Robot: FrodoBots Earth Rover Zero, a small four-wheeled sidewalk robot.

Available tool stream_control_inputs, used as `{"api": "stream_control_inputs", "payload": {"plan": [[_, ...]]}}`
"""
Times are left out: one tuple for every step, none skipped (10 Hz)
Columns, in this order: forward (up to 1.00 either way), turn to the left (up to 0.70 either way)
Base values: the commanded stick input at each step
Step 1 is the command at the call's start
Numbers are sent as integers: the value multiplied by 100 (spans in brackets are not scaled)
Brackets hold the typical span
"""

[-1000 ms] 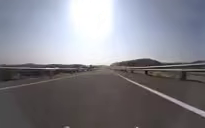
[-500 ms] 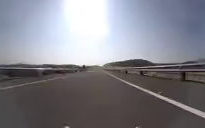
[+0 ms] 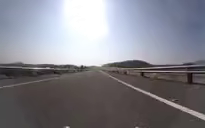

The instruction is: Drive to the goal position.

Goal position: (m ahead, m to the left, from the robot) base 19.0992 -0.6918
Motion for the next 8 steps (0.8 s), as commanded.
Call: {"api": "stream_control_inputs", "payload": {"plan": [[100,0],[100,0],[100,0],[100,0],[100,0],[100,0],[100,0],[100,0]]}}
